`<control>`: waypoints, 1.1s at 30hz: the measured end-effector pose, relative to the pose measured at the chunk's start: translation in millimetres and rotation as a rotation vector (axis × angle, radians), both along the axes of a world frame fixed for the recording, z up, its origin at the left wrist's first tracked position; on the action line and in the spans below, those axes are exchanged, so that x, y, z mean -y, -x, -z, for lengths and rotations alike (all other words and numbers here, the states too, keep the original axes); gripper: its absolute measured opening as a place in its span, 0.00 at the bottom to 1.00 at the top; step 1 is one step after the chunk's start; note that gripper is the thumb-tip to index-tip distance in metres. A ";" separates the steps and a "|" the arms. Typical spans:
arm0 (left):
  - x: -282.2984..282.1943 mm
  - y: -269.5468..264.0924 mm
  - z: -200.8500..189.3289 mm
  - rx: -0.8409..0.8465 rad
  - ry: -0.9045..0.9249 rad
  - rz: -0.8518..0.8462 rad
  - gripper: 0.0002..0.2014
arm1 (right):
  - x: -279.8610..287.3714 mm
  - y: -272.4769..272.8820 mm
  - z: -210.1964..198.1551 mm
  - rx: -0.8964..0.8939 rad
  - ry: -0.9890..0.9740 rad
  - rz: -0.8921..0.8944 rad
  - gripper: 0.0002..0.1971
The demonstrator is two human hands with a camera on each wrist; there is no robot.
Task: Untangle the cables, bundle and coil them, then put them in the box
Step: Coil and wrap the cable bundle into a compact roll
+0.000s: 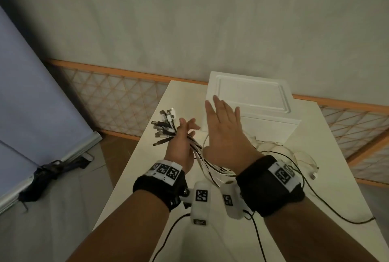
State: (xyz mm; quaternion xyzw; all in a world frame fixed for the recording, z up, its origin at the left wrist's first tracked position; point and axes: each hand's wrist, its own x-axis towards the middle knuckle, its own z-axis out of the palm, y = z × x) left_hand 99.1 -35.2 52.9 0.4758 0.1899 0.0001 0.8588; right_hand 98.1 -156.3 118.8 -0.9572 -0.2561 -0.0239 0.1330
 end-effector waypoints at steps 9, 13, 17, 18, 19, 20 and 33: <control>-20.3 8.5 -5.6 0.147 -0.311 0.145 0.26 | 8.8 -7.4 -23.5 0.118 -0.072 -0.141 0.21; -6.4 7.3 -17.1 0.221 -0.260 0.245 0.23 | -7.8 -8.0 -8.1 -0.408 -0.138 -0.151 0.18; -10.1 6.7 -13.2 0.265 -0.362 0.326 0.26 | -0.3 -7.8 18.3 -0.478 -0.376 -0.063 0.12; -12.0 6.6 -12.2 0.266 -0.369 0.343 0.26 | 1.2 -5.0 22.6 -0.527 -0.459 -0.054 0.10; -12.8 7.0 -13.8 0.266 -0.380 0.356 0.27 | 1.3 -2.6 26.8 -0.586 -0.562 -0.045 0.09; -13.5 6.3 -14.8 0.269 -0.394 0.361 0.28 | 1.4 -0.3 29.1 -0.641 -0.656 -0.044 0.08; -0.4 6.5 -38.0 0.150 0.026 0.086 0.27 | -0.7 7.0 46.2 -0.503 -0.759 0.068 0.17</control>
